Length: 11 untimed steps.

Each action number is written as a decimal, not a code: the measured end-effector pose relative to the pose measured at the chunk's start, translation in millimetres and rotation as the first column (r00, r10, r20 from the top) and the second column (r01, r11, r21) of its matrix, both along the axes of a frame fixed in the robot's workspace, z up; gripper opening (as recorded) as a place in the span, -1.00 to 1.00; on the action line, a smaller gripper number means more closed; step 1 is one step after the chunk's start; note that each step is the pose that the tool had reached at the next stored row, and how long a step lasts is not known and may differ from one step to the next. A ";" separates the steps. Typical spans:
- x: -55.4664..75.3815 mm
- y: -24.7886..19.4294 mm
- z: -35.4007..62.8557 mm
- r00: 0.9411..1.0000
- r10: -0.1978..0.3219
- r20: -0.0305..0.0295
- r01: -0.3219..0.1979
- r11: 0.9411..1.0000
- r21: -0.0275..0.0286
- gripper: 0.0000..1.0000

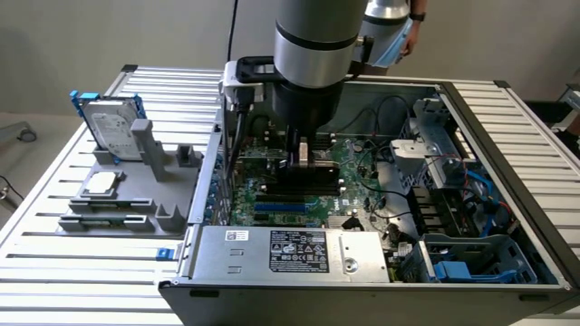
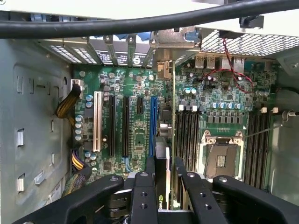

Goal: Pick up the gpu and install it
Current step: 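Insert the gpu into the slot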

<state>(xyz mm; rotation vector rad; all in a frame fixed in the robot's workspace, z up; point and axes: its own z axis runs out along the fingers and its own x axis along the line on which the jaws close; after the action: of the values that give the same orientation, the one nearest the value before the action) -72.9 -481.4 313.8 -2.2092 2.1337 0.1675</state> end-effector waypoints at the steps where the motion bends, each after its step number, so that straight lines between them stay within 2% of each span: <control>1: -0.2 -0.3 -1.9 1.000 -0.003 0.000 0.003 1.000 0.000 -0.47; 5: -0.5 -2.5 -5.5 1.000 -0.008 -0.002 0.008 1.000 -0.005 -0.47; 11: -0.4 -2.8 -14.1 1.000 -0.008 -0.004 0.008 1.000 -0.008 -0.47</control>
<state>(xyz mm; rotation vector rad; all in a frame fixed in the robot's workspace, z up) -73.3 -484.2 299.6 -2.2057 2.1485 0.1635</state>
